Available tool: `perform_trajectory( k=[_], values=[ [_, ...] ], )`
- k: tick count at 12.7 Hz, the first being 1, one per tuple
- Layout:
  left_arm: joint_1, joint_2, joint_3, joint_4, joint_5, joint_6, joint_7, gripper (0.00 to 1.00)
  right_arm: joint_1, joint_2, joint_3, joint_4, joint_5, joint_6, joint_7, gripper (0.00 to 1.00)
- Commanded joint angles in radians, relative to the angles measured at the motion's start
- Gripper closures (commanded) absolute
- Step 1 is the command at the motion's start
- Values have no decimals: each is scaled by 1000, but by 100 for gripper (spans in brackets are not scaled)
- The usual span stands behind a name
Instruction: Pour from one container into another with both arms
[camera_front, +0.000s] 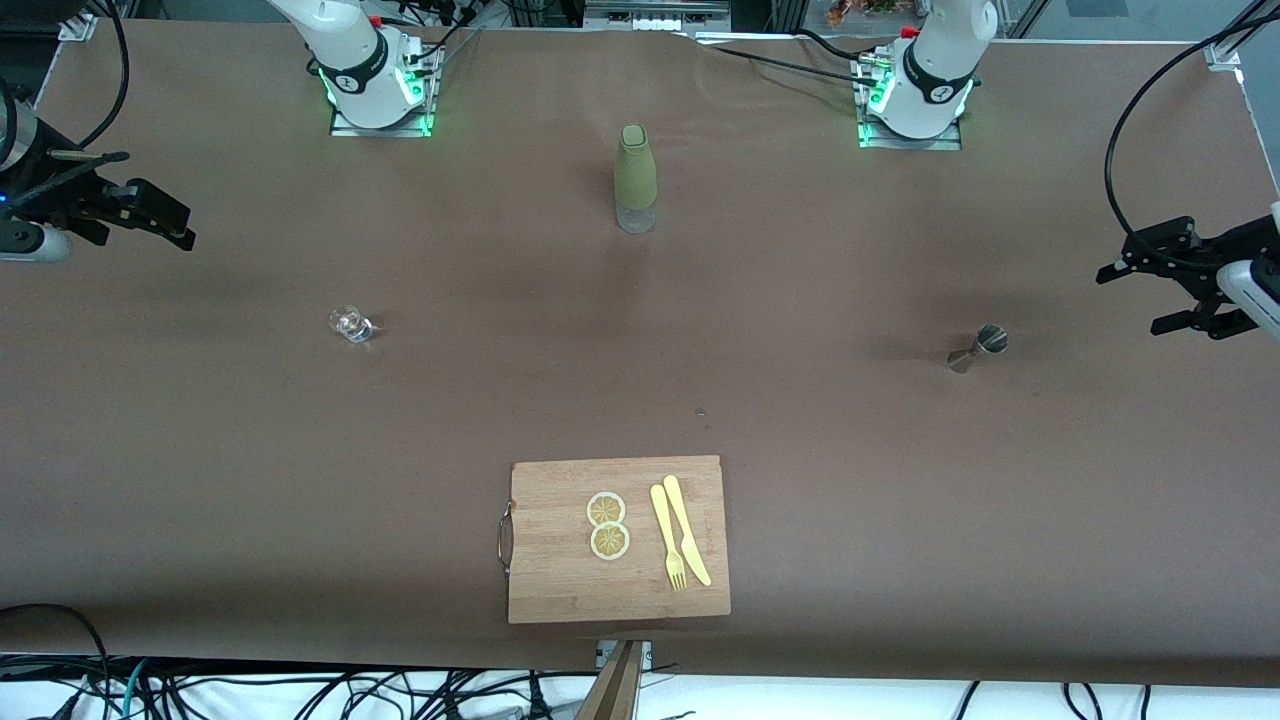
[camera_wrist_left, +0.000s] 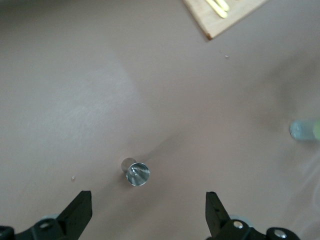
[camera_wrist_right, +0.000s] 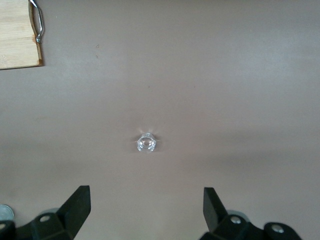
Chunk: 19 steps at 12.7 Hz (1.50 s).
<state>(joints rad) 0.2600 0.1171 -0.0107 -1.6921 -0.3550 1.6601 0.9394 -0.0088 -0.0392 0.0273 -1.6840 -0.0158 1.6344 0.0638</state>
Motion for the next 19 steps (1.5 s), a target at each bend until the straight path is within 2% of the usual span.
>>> perform_trajectory(
  k=[1,3,7,10,16,17,19],
  values=[
    [54,-1,-6,-43,-48,35,253,0,0,-4,-1,1,4,-11,-9,0],
    [93,16,-6,-66,-85,53,468,0,3,7,2,3,4,-5,-9,0],
    [180,96,-6,-153,-247,73,874,0,7,51,8,6,2,-15,-25,0],
    [229,168,-3,-173,-321,70,1122,0,3,96,6,4,10,-15,-311,0],
    [272,314,-3,-204,-429,63,1398,0,-31,186,-9,0,51,-12,-911,0],
    [274,337,-3,-204,-449,63,1444,0,-55,211,-9,3,107,-10,-1011,0],
    [280,381,-3,-205,-470,63,1518,0,-129,293,-12,3,279,7,-1215,0]
  ],
)
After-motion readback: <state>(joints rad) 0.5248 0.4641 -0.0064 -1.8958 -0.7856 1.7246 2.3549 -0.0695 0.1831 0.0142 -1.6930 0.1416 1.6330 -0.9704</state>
